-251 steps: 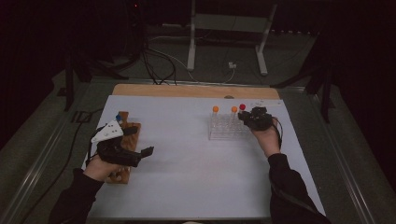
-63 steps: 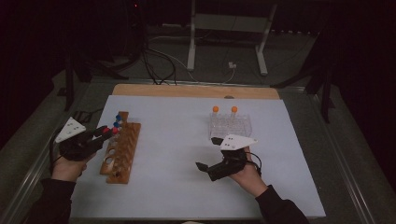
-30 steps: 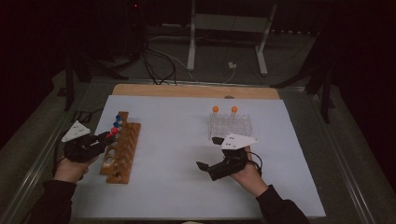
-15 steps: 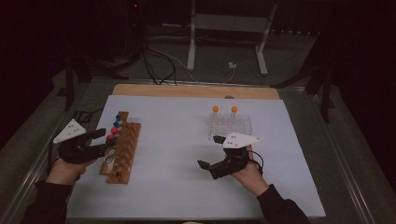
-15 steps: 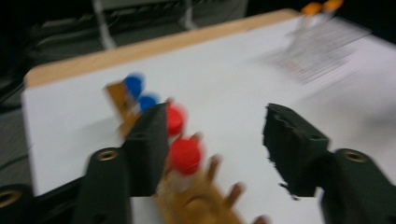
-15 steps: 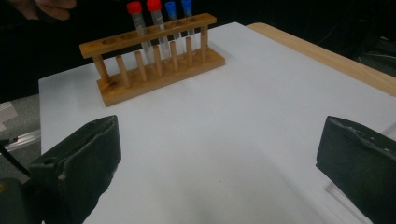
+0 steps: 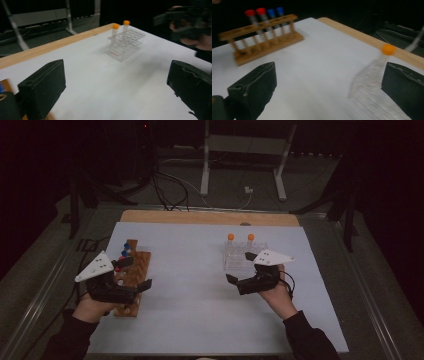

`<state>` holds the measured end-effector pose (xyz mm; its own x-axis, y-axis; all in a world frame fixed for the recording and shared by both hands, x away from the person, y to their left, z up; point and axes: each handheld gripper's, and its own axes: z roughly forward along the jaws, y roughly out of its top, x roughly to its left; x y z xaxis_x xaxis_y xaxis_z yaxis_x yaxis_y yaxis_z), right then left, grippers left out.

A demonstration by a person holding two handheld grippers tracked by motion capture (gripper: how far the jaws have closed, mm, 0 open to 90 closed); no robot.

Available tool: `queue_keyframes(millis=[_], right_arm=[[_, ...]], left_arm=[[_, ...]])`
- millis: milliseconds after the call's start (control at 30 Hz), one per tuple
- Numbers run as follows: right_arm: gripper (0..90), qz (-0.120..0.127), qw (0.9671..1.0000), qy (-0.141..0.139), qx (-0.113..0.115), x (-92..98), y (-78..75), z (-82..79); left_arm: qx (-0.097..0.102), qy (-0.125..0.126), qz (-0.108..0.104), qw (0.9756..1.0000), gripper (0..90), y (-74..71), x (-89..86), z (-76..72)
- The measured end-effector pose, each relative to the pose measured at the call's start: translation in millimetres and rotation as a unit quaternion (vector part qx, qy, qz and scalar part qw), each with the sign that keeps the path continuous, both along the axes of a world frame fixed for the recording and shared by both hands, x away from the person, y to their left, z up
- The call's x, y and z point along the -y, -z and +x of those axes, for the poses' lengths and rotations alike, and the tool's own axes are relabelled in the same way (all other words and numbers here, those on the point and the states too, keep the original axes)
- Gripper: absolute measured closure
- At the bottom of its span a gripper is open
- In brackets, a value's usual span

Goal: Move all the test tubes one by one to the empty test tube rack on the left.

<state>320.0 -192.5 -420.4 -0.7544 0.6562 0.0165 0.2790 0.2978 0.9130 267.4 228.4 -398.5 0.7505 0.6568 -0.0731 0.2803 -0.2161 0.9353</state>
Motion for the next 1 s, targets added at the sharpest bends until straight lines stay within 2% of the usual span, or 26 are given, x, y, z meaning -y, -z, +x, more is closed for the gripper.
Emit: queue_keyframes(millis=[200,300,367,467,533,600,633,667,733,800,1000], right_arm=[[0.1,-0.015,0.9987,0.047,-0.005,19.5,6.8,25.0],[0.4,-0.027,0.9962,0.081,-0.013,26.8,12.8,38.9],[7.3,-0.032,0.9947,0.096,-0.018,30.7,16.4,47.9],[8.0,-0.042,0.9916,0.118,-0.03,33.7,21.8,62.0],[17.0,-0.049,0.9888,0.137,-0.035,35.8,25.4,70.8],[20.1,-0.051,0.9867,0.148,-0.045,38.5,29.2,79.6],[25.5,-0.053,0.9859,0.151,-0.05,39.6,30.7,83.7],[32.6,-0.052,0.9858,0.15,-0.056,40.7,32.1,87.3],[37.6,-0.048,0.9853,0.151,-0.064,42.0,34.4,93.1],[46.9,-0.052,0.9847,0.151,-0.069,41.7,36.0,97.8],[55.9,-0.06,0.9816,0.165,-0.077,38.7,41.3,110.9]], left_arm=[[-0.004,0.025,-0.002,0.9997,2.5,9.7,19.1,-1.9],[-0.003,0.033,-0.001,0.9994,2.4,14.7,26.8,-2.3],[-0.004,0.034,-0.002,0.9994,2.4,17.1,30.2,-2.0],[-0.003,0.039,0.008,0.9992,2.5,20.0,34.7,-2.2],[-0.004,0.038,0.008,0.9992,2.5,21.5,36.3,-2.6],[-0.006,0.043,0.008,0.999,2.4,22.1,37.0,-2.6],[-0.004,0.04,0.01,0.9991,2.4,22.1,37.4,-2.7],[-0.005,0.042,0.01,0.9991,2.5,22.3,37.6,-2.6],[-0.006,0.04,0.011,0.9991,2.5,22.9,38.2,-2.9],[-0.005,0.042,0.017,0.999,2.5,23.5,39.1,-2.9],[-0.006,0.042,0.018,0.9989,2.5,23.9,39.3,-2.6]])
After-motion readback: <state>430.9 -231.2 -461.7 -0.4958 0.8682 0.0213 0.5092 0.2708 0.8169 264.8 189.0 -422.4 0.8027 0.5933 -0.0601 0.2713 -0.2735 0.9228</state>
